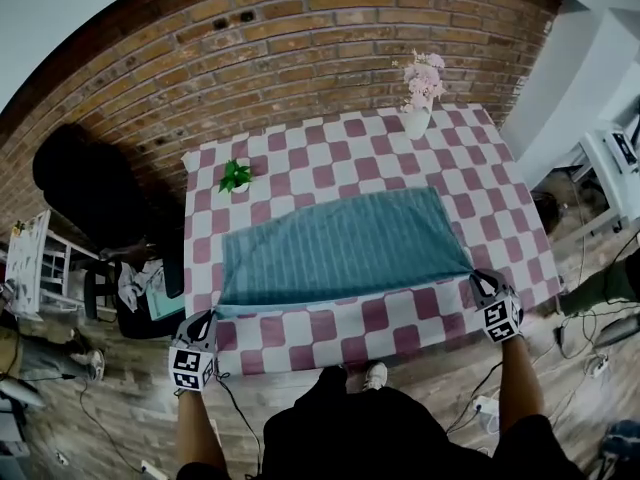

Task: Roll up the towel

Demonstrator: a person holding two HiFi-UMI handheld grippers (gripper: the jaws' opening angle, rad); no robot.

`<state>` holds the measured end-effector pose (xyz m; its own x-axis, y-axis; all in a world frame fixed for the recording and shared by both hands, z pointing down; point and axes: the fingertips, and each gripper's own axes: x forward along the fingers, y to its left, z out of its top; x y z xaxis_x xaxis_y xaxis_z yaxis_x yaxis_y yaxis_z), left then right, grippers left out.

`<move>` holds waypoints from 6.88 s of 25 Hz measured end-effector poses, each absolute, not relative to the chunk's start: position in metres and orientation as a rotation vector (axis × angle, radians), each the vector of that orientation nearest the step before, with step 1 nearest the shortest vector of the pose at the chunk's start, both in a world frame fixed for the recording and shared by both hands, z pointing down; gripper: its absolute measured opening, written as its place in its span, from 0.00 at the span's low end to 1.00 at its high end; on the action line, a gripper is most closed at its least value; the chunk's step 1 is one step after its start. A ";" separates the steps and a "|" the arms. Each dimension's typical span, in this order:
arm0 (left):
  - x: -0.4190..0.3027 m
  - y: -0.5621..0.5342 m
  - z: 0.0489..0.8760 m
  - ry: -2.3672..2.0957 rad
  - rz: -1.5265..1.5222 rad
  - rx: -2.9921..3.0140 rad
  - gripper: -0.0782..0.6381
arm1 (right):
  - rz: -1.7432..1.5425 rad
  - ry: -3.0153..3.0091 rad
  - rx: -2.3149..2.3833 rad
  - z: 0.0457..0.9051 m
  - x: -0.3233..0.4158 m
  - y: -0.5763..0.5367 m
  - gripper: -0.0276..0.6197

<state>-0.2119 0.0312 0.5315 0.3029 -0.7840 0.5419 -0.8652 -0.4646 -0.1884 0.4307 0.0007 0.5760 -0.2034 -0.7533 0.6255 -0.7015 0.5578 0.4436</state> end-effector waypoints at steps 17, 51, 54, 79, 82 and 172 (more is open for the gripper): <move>-0.187 0.131 0.607 -1.291 1.551 2.350 0.26 | -0.074 -1.964 0.941 0.619 0.447 0.053 0.12; -0.092 0.085 0.500 -1.763 0.143 2.166 0.38 | 2.476 -1.669 2.168 0.640 0.451 0.072 0.28; -0.085 0.080 0.501 -1.708 0.135 2.191 0.38 | 2.498 -1.576 2.370 0.644 0.465 0.069 0.29; -0.149 0.063 0.523 -1.634 0.201 2.153 0.36 | 1.637 -1.910 2.423 0.567 0.420 -0.025 0.09; -0.162 0.063 0.524 -1.646 0.175 2.133 0.36 | 1.509 -2.013 2.340 0.546 0.390 -0.047 0.09; -0.190 0.128 0.635 -0.944 1.693 2.661 0.25 | -0.439 -1.927 0.385 0.640 0.064 0.094 0.20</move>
<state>-0.1901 0.1282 0.6349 0.3105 -0.5378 0.7838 -0.3838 -0.8253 -0.4142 0.0643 0.0937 0.6398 -0.3759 -0.4585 0.8053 -0.0640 0.8798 0.4711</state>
